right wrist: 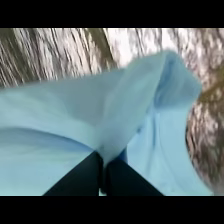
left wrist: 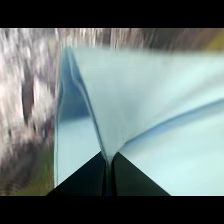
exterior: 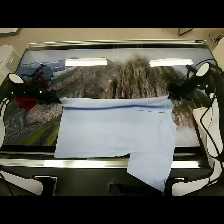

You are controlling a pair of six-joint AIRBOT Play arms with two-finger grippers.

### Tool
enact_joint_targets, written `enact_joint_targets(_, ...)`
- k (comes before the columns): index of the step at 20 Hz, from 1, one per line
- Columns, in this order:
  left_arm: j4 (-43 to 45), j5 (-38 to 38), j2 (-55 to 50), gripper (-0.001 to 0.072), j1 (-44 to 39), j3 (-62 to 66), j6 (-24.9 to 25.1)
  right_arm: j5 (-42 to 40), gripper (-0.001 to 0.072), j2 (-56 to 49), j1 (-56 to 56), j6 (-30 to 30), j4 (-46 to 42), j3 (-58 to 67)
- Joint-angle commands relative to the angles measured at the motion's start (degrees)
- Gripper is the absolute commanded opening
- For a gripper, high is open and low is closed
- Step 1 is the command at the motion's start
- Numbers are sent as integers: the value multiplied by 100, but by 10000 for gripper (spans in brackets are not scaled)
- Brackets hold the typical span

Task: Fold the clothes and pants, and hang the long-sleeved shirts on hangers.

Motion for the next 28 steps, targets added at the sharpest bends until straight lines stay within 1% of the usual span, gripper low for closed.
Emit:
enact_joint_targets(1,240,-990,0,21,55,-498,4,1270,43,44,162,-63,-234,-634)
enact_joint_targets(3,284,-984,-4,21,83,-785,26,999,43,26,184,57,-229,-1163)
enact_joint_targets(5,452,-999,-2,21,125,-905,26,940,43,15,184,68,-254,-1327)
enact_joint_targets(7,459,-1038,7,21,199,-896,46,916,43,24,184,66,-321,-1307)
enact_joint_targets(9,463,-1165,11,21,280,-835,199,820,43,57,181,63,-608,-1292)
enact_joint_targets(11,479,-1137,9,21,369,-852,199,656,44,66,179,63,-815,-1292)
enact_joint_targets(15,472,-748,2,21,280,-1248,197,651,44,-9,184,66,-719,-1338)
enact_joint_targets(20,404,-776,2,26,238,-1593,199,640,46,-20,184,101,-721,-1351)
enact_joint_targets(21,385,-885,11,101,258,-1572,208,669,110,-15,168,153,-715,-1329)
enact_joint_targets(22,387,-1038,33,299,313,-1488,199,780,299,0,122,105,-654,-1233)
enact_joint_targets(23,387,-1231,101,405,407,-1351,199,992,435,48,63,-87,-627,-1084)
enact_joint_targets(24,391,-1370,214,405,527,-1193,199,1272,528,125,-81,-249,-649,-892)
enact_joint_targets(25,391,-1478,385,404,688,-1064,197,1526,580,229,-284,-271,-667,-767)
enact_joint_targets(27,459,-1523,824,405,1001,-1152,162,1845,584,555,-763,-238,-664,-844)
enact_joint_targets(28,520,-1497,1047,405,1115,-1392,160,1875,583,778,-955,-243,-662,-1082)
